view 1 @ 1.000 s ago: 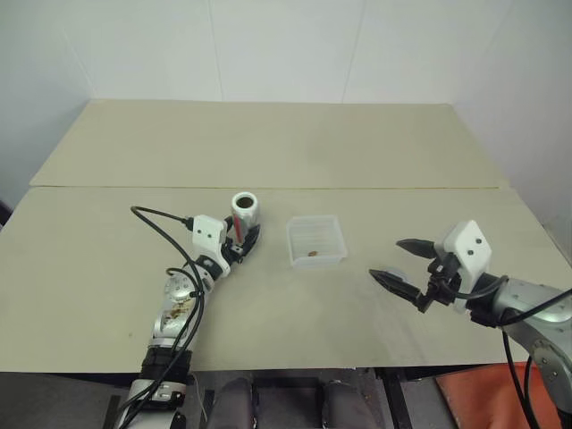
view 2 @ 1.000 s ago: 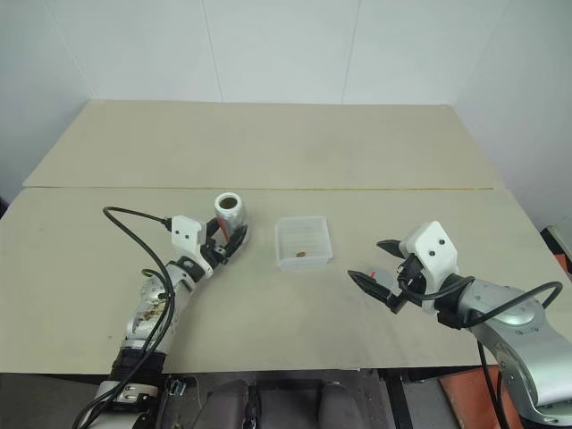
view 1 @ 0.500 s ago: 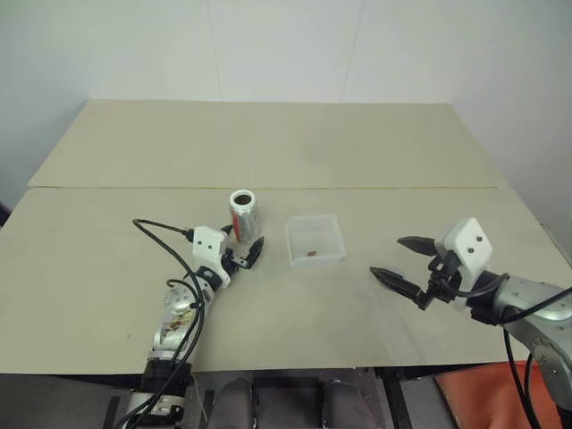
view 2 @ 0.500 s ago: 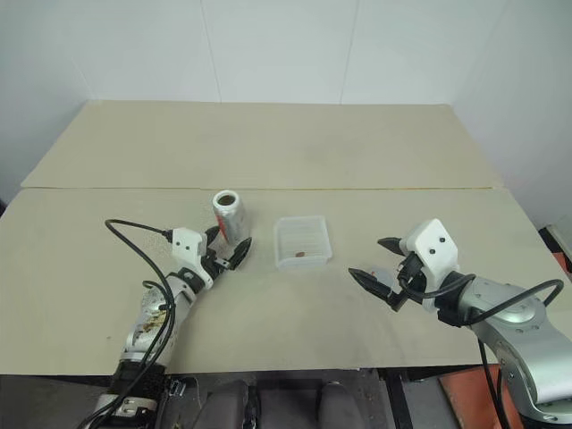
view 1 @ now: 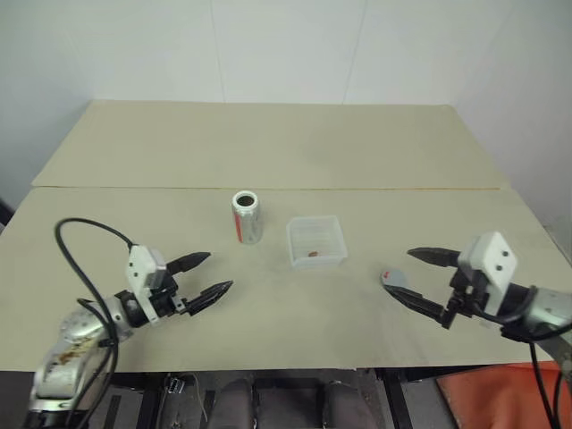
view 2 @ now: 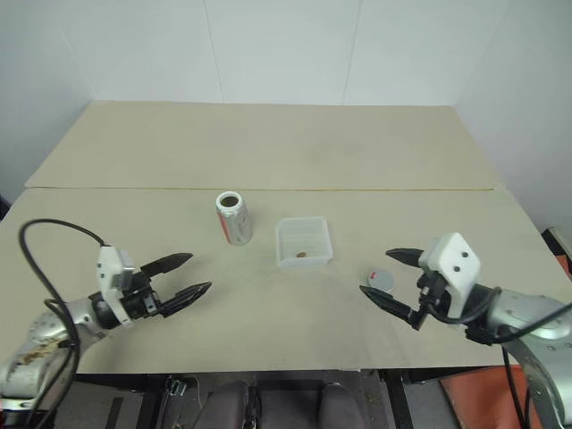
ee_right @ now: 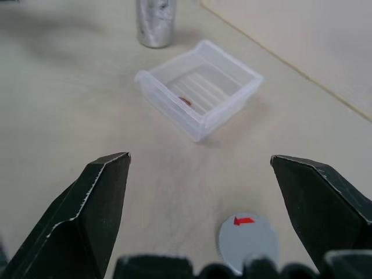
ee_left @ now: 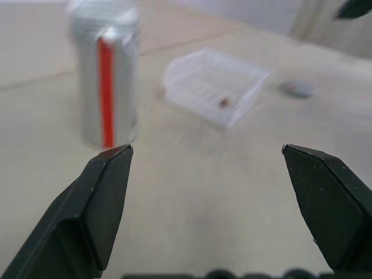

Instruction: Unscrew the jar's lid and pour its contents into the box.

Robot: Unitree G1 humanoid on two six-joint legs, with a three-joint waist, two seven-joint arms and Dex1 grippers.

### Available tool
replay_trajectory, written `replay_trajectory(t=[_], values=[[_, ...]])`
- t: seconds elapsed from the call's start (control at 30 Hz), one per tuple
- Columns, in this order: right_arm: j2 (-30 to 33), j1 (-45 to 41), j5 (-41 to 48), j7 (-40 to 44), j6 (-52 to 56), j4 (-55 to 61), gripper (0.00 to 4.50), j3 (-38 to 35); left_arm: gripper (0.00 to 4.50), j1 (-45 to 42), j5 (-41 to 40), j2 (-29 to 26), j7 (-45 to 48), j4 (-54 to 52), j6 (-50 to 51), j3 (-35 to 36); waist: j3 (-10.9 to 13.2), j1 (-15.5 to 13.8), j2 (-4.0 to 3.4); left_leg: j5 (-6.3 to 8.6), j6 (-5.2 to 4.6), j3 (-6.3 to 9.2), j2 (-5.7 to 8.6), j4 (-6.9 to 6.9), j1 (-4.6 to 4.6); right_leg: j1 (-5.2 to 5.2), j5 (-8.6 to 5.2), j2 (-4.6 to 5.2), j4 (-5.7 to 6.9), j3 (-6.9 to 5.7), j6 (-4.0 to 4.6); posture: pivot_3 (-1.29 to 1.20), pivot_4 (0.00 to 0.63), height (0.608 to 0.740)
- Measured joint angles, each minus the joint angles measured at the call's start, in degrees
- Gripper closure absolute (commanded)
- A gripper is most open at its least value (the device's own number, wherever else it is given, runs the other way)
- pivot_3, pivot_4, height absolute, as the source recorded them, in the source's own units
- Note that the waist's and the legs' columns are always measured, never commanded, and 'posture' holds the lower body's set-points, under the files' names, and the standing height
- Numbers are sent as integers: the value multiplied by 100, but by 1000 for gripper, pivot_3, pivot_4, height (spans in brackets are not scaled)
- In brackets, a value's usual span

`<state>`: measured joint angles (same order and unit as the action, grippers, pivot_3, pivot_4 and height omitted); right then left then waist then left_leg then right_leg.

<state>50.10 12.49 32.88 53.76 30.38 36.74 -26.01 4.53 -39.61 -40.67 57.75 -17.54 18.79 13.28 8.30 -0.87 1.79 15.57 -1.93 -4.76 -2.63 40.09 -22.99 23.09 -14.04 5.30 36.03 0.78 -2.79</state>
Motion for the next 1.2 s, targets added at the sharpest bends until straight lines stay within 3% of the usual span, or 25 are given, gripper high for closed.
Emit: replay_trajectory(t=[0.2,0.43,1.2], values=[[541,477,117,1107,-132,-403,0,-1129,53,133,-938,-951,881,-259,792,766,-3,79,-5,-2,3,-11,-5,-23,23,-5,-3,-4,2,10,5,0,150,740],[588,511,105,1659,-504,-596,0,-1341,53,263,-1196,-834,807,-484,1023,908,-3,57,-5,-4,7,-13,-2,-26,25,-7,-4,-4,2,11,8,0,150,740],[492,626,-12,1666,-660,-558,0,-1512,53,244,-1200,-825,875,-621,1163,904,-3,30,-5,-4,7,-14,-2,-27,24,-5,-5,-5,1,11,9,0,150,740]])
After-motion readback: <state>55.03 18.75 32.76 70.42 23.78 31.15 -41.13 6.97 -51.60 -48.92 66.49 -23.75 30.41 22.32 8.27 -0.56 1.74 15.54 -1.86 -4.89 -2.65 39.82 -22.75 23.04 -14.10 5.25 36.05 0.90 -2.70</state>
